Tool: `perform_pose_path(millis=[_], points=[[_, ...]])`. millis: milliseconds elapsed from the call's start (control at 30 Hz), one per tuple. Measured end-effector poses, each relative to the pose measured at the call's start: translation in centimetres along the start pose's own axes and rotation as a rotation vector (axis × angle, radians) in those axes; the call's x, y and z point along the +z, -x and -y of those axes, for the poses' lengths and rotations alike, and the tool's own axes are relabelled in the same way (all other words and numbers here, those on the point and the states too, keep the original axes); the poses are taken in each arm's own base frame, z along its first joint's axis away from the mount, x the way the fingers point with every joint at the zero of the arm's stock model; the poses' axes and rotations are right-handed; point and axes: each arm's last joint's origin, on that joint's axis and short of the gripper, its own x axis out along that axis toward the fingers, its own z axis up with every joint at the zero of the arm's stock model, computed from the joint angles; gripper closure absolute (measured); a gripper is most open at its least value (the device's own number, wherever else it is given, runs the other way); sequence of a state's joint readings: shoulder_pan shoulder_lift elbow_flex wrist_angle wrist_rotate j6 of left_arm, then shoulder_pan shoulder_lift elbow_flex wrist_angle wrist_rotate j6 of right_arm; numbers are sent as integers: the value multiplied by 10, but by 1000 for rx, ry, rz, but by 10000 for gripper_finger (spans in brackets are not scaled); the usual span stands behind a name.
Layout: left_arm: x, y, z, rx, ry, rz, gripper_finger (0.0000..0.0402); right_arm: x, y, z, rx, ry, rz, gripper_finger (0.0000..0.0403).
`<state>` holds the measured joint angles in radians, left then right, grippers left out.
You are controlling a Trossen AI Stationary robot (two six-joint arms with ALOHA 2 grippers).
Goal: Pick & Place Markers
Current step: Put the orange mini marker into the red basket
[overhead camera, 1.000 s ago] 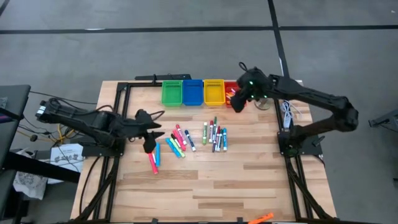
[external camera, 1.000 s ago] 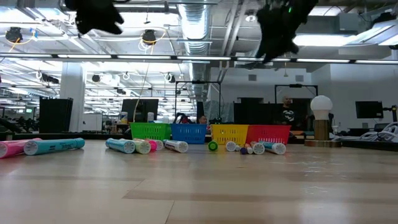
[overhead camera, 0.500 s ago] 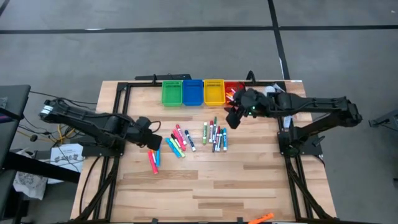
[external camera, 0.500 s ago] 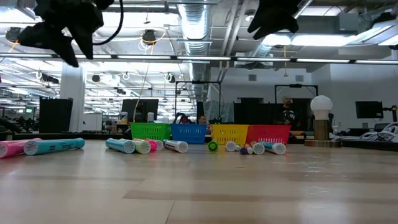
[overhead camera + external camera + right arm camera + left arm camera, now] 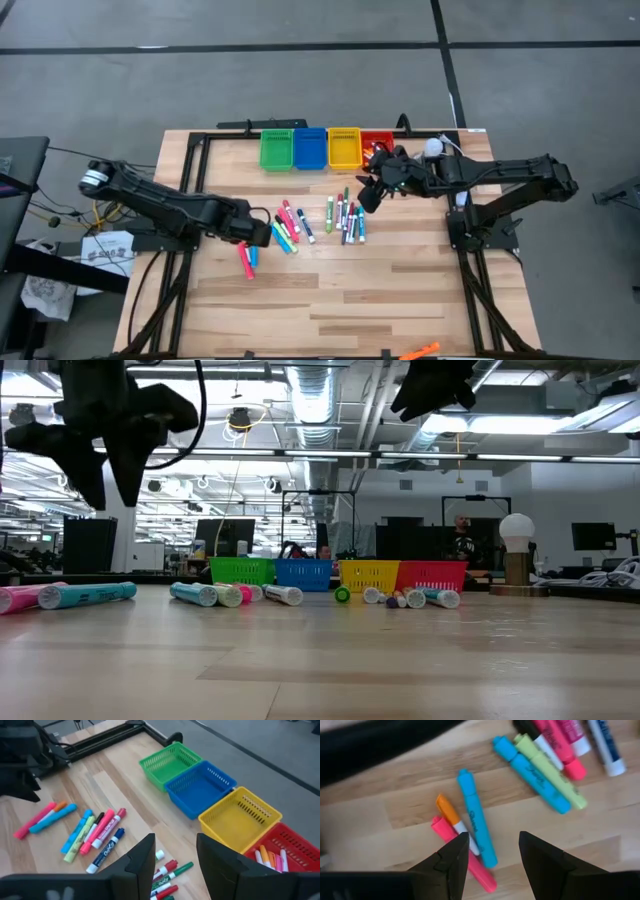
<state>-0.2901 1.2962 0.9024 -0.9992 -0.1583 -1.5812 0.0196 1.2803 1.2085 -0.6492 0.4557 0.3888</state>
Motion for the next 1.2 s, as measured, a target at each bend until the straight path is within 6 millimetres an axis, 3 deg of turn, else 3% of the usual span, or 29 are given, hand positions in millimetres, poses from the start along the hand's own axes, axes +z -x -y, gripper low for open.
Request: perform_pose_path(millis=[300, 500, 733, 1200], points=[[-4, -16, 4, 74, 23, -32, 229, -1, -7, -2, -7, 37, -14, 269], [-8, -34, -12, 119, 73, -102, 229, -2, -12, -5, -10, 59, -23, 270], [-10, -43, -12, 19, 128, -113, 229, -4, -15, -6, -13, 67, -38, 269], [-13, -60, -22, 7, 180, -112, 229, -4, -15, -6, -13, 66, -36, 271]])
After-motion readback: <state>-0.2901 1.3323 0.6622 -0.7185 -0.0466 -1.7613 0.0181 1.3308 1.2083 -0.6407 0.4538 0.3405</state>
